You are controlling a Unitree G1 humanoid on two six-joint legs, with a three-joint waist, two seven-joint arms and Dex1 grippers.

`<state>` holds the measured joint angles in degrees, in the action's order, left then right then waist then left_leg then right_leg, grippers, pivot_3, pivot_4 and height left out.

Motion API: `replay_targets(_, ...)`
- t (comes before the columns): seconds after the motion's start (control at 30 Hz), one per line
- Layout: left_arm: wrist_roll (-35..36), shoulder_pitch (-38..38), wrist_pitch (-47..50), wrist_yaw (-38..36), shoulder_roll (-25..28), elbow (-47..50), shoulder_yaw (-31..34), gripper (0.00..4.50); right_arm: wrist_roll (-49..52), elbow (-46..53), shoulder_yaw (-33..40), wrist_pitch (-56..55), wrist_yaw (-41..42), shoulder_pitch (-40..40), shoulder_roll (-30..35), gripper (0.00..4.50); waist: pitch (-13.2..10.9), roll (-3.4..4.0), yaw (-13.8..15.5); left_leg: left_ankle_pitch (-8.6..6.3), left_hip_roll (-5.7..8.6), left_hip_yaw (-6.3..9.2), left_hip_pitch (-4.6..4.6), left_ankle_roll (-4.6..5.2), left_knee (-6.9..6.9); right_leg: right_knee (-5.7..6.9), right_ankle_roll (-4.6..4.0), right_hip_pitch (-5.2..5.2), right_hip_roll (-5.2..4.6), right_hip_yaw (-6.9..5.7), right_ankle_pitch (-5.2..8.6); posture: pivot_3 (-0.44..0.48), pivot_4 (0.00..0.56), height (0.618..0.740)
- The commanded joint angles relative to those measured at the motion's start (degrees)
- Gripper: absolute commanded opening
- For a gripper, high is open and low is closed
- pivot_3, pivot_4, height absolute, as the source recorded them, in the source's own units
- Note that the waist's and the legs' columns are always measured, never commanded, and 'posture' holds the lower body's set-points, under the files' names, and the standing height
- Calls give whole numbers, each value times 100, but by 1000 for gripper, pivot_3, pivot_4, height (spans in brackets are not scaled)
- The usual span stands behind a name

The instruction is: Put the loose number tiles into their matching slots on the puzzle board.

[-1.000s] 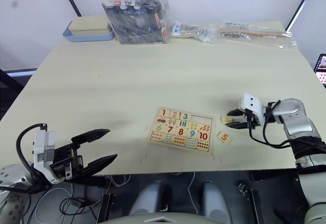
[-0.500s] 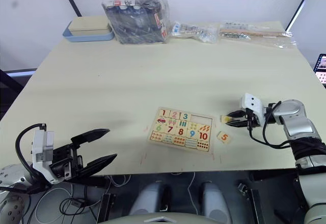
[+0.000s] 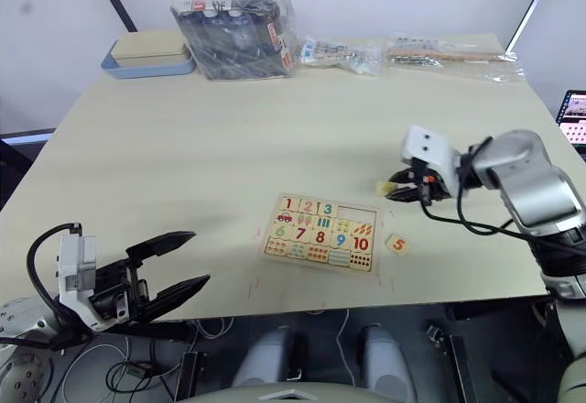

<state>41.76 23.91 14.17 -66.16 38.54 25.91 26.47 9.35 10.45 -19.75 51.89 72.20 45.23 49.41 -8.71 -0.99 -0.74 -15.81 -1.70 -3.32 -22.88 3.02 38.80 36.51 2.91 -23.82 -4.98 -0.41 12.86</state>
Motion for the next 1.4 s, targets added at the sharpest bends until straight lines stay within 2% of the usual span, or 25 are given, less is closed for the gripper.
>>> replay_targets(0.03, 134, -50, -133, -25, -30, 52, 128, 4500, 46, 324, -626, 1136, 20, 595, -29, 881, 0, 0, 18, 0, 2, 2, -5, 0, -10, -11, -1, 0, -19, -33, -1, 0, 150, 740)
replay_targets(0.3, 345, 34, -152, -141, -61, 95, 270, 4500, -101, 239, -1403, 1645, -528, 1057, -472, 881, -1, 1, -13, 2, 10, 6, -23, -7, -49, -66, -5, -5, -41, -90, -5, 0, 150, 740)
replay_targets(0.67, 389, 252, -59, -50, -3, 292, 358, 4500, -239, 67, -2120, 1592, -880, 1233, -807, 881, -2, 4, -11, 4, 31, 60, -63, -9, -37, -66, -4, -12, -65, -180, -6, 0, 150, 740)
replay_targets(1.4, 437, 326, 34, 135, 67, 465, 379, 4500, -180, -132, -2231, 1776, -1237, 1229, -1212, 881, -1, 3, -9, 21, 36, 78, -75, -33, -30, -62, 7, -8, -7, -190, -12, 0, 150, 740)
